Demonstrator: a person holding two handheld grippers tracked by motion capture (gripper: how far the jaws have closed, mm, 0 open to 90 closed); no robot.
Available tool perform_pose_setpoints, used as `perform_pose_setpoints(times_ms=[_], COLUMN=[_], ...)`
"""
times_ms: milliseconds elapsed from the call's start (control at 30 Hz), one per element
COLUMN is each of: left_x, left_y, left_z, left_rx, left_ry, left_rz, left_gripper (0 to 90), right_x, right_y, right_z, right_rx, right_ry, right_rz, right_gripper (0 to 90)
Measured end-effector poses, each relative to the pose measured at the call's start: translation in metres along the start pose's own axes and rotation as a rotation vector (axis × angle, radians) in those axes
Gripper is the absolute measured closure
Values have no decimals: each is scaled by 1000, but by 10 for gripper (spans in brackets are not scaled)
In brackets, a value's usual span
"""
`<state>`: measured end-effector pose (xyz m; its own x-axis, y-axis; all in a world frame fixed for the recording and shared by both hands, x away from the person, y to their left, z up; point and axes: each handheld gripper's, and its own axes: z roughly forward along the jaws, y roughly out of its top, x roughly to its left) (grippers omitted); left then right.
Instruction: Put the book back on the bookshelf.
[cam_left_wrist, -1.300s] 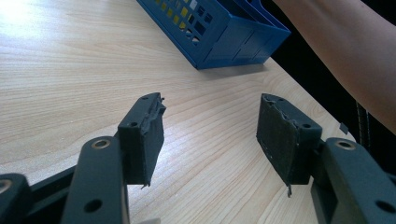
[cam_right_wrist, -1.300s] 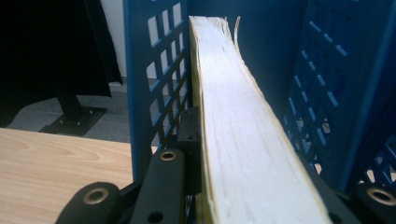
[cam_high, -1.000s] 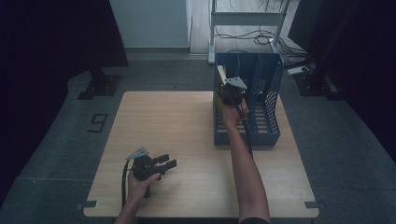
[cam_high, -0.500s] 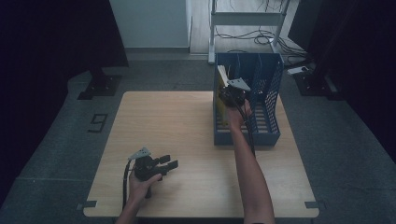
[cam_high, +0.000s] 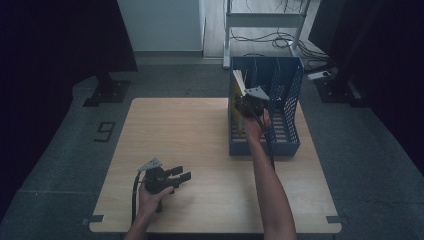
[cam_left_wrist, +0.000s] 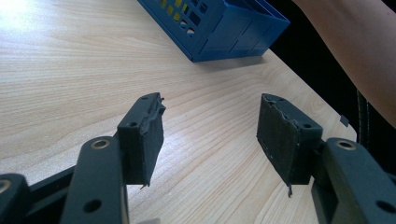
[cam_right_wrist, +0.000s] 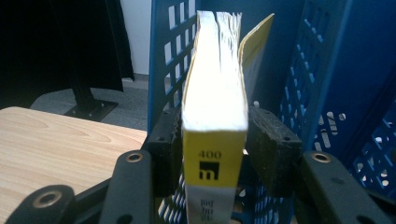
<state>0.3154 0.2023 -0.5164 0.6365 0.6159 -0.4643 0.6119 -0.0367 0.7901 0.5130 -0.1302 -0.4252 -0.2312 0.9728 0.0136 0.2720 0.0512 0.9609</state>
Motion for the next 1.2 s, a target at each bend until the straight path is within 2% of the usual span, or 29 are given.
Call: perform_pose_setpoints(times_ms=[333, 433, 1200], left_x=[-1, -1, -4], left_y=[-1, -1, -1], left_z=[2, 2, 3], left_rx=[7, 8, 17], left_ry=[-2, -2, -4], left_rz=[0, 1, 11], left_gripper=[406, 406, 404], right_x=[-3, -3, -1], right_y=[-3, -3, -4], right_z=[-5, -7, -29], right_rx=[10, -3, -10], right_ry=[-1, -2, 43], right_rz=[5, 3, 12], right_gripper=[501, 499, 435])
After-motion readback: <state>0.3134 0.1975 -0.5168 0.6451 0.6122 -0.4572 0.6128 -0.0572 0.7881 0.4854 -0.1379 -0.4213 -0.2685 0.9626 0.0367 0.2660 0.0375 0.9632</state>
